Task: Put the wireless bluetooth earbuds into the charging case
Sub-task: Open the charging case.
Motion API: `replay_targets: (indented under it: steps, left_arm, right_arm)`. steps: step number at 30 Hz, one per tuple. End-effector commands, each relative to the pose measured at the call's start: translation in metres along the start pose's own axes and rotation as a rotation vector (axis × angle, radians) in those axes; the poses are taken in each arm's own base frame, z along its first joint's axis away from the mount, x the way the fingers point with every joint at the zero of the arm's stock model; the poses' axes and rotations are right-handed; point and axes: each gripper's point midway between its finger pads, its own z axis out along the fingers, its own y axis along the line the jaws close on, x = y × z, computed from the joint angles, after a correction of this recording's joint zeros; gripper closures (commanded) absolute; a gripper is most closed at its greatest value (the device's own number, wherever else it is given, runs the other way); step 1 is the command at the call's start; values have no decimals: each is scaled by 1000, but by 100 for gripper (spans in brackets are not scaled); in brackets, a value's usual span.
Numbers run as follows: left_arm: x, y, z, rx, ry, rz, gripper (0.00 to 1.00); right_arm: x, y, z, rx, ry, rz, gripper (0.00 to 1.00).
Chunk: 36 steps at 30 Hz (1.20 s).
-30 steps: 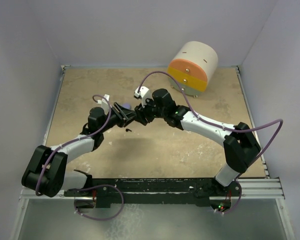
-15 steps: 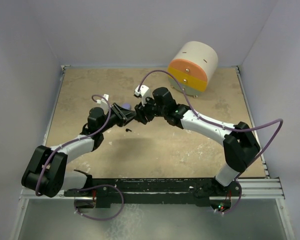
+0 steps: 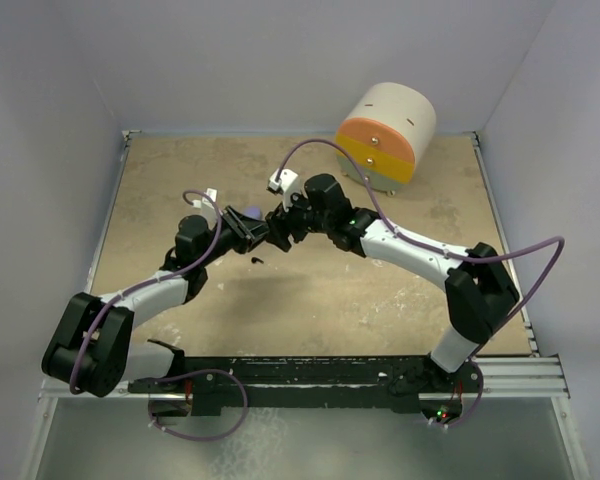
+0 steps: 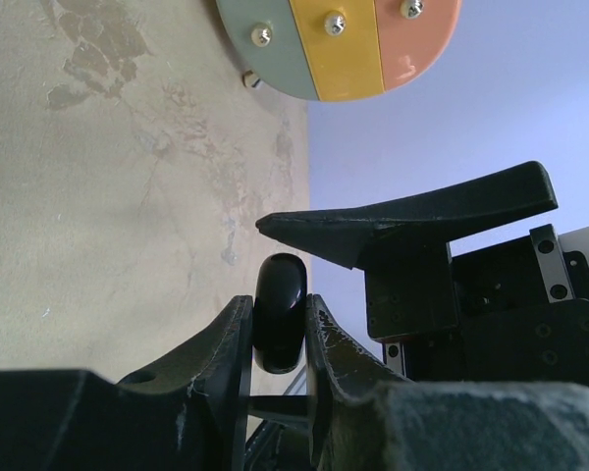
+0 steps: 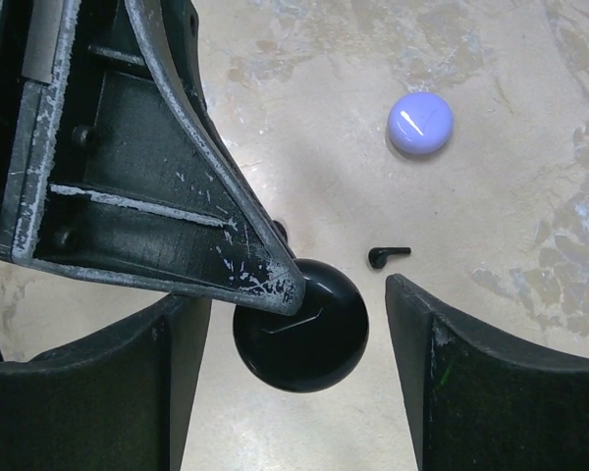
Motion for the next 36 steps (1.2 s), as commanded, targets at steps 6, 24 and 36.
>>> replay_targets:
  steps: [6, 24, 36]
  left_arm:
    - [-6, -26, 3, 64, -19, 31, 100]
    - [-14, -40, 4, 84, -45, 23, 100]
    - [-13, -57, -1, 129, -28, 9, 100]
  right_arm:
    - [-75, 2, -50, 68, -219, 49, 20]
    - [-27, -36, -66, 308, -147, 338, 10]
    - [11, -40, -42, 312, -83, 356, 9]
